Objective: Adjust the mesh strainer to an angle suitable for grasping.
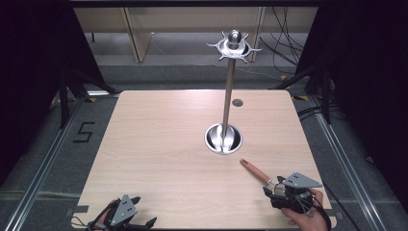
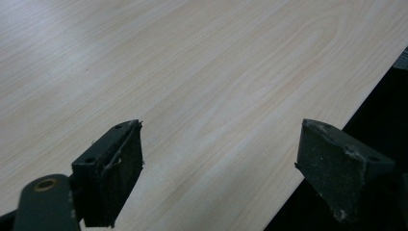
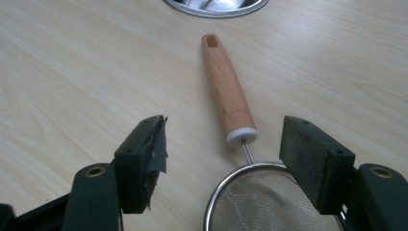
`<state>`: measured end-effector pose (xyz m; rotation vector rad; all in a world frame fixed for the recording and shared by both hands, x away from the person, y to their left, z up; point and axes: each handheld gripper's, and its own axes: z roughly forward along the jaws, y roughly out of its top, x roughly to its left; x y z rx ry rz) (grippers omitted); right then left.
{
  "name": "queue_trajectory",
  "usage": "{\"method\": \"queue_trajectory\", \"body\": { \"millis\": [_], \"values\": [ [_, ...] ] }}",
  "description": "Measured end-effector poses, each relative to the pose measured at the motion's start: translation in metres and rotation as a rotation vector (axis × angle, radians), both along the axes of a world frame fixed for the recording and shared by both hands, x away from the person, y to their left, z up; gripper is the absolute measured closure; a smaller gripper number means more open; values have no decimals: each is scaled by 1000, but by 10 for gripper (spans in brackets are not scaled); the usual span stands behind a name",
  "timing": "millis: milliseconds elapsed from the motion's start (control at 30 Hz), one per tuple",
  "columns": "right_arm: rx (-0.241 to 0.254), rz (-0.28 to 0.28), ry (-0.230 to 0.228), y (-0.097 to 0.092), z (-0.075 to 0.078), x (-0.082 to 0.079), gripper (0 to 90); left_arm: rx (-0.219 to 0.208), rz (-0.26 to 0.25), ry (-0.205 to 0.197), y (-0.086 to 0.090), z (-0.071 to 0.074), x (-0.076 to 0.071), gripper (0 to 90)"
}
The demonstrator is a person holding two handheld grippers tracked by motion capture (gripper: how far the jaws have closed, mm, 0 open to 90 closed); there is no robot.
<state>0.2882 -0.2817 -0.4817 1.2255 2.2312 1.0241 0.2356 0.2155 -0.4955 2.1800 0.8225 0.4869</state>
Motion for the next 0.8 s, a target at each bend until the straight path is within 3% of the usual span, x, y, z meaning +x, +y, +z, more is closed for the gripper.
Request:
{"method": "queue_trajectory", "body": {
  "millis": [100,200,233,367,400,500,700,733,800],
  "values": [
    [-5,24,-8,-1,-1,2,342,12,-12,-7,0,0,0,156],
    [-6,13,-11,0,0,2,342,-17,9,5,-1,-2,0,156],
    [-4,13,-7,0,0,1,342,11,-11,-11,0,0,1,156],
    [-4,14,-8,0,0,2,341,-13,8,4,-1,-1,-1,156],
    [-1,19,-14,-1,0,2,341,9,-9,-7,0,0,0,156],
    [9,37,-5,0,0,3,340,7,-5,-9,0,0,0,156],
    [4,25,-6,1,1,3,339,23,-2,2,0,-1,0,156],
    [34,5,15,4,2,1,339,26,-12,2,0,0,0,156],
    [11,40,-13,5,3,5,339,17,-12,-9,0,-1,0,156]
  ]
}}
